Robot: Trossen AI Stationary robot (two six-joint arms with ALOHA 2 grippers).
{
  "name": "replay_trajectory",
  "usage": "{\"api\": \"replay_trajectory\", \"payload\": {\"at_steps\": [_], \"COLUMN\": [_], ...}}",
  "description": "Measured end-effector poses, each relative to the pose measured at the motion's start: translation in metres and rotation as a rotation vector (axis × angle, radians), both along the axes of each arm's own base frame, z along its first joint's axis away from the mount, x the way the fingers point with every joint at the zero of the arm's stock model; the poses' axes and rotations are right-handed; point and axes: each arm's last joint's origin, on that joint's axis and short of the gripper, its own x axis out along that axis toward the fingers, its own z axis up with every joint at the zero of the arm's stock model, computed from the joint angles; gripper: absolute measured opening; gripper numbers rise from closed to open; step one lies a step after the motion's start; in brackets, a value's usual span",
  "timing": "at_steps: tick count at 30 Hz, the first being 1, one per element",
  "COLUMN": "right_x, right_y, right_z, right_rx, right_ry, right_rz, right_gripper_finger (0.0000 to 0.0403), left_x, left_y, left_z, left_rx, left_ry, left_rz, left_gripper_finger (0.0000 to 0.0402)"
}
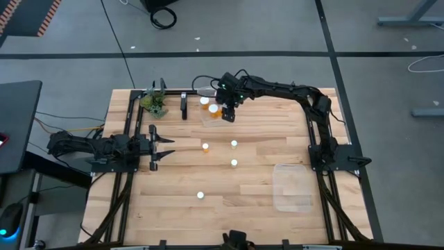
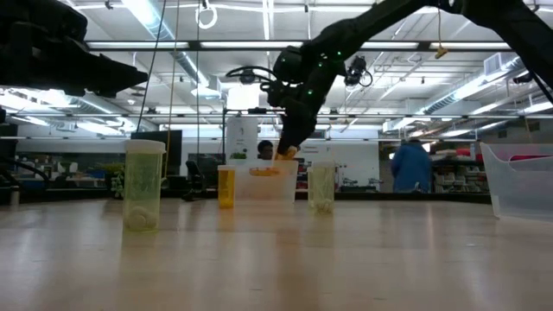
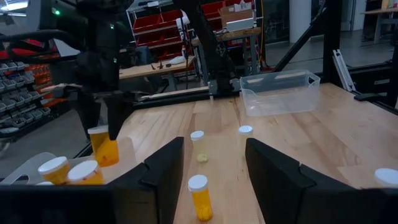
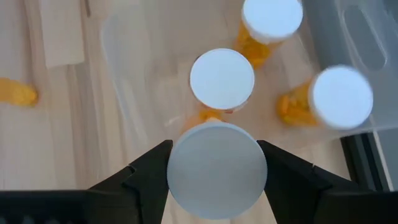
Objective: Pick and place medicine bottles into bin by pill shape (circle, oval)
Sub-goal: Put the orange capsule bottle into the top transparent bin
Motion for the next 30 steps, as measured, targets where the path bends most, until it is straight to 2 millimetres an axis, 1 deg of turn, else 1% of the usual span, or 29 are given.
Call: {"api": "replay_trajectory", "payload": {"at_steps": [5, 11, 18, 23, 27, 30], "right_x": [0.001, 0.004, 0.001, 0.001, 0.001, 0.001], "right_y": [0.0, -0.002, 0.0, -0.005, -0.009, -0.013], "right_z": [-0.001, 0.001, 0.001, 0.019, 0.039, 0.058], "right_rx": [0.001, -0.019, 0.012, 0.008, -0.026, -0.077], "right_ry": [-0.013, -0.059, -0.017, -0.022, -0.043, -0.07], "right_rz": [0.009, 0.021, 0.01, -0.022, -0.044, -0.066], "right_gripper_finger": [0.0232, 0.0232, 0.0232, 0.0232, 0.0232, 0.0232], "left_x": [0.0, 0.0, 0.0, 0.0, 0.0, 0.0], "left_y": [0.0, 0.0, 0.0, 0.0, 0.0, 0.0], "left_z": [0.0, 0.0, 0.0, 0.0, 0.0, 0.0], "left_rx": [0.0, 0.0, 0.0, 0.0, 0.0, 0.0], "left_ry": [0.0, 0.0, 0.0, 0.0, 0.0, 0.0], "left_rz": [0.0, 0.0, 0.0, 0.0, 0.0, 0.0], "left_gripper_finger": [0.0177, 0.0181, 0.0181, 0.0177, 0.0179, 0.0181]}}
